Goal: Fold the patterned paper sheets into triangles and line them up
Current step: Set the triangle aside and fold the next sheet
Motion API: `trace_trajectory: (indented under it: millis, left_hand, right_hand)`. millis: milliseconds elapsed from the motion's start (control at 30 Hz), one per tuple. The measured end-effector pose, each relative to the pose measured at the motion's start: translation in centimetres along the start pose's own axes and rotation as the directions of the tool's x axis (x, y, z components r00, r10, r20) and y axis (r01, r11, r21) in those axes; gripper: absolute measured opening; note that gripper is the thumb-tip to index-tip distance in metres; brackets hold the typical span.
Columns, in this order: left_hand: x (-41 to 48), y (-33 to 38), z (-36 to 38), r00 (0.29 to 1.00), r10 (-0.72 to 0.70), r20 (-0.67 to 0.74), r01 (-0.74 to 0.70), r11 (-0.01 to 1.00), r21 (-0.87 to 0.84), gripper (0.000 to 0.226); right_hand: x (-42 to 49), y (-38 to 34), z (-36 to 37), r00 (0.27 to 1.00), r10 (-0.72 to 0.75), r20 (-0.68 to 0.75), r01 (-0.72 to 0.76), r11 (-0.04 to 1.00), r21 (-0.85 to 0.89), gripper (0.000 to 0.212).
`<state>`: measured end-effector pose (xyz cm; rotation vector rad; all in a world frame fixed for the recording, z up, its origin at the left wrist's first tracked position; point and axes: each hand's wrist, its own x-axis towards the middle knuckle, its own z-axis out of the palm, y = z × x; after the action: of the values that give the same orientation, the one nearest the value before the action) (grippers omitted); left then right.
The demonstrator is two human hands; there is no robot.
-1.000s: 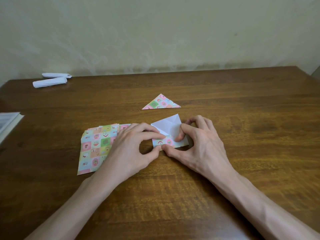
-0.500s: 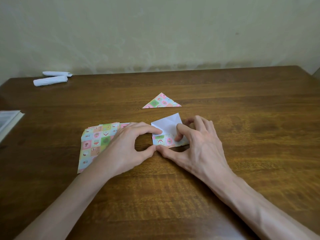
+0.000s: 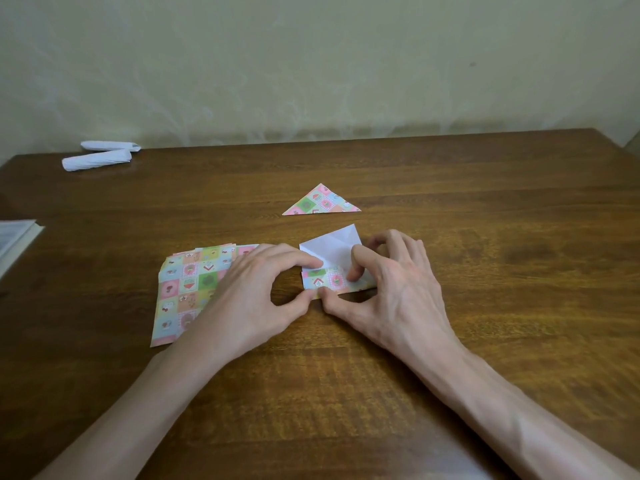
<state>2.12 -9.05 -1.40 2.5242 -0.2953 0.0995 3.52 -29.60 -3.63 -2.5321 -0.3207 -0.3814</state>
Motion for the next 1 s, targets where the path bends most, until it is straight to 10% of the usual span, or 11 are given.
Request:
trace_trajectory:
  millis: [433, 1000]
  left_hand:
    - [-0.2, 0.0, 0.0, 0.999, 0.042, 0.011, -0.042, 0.999, 0.014, 0.021]
    - [-0.3, 0.1, -0.1, 0.999, 0.053, 0.015, -0.053, 0.998, 0.031, 0.019]
  right_hand:
    - [0.2, 1.4, -0.9, 0.996, 0.004, 0.092, -0.014, 0.994, 0.113, 0.031]
    - [0.5, 1.8, -2.3, 0.980, 0.007, 0.199, -0.055, 0.971, 0.234, 0.082]
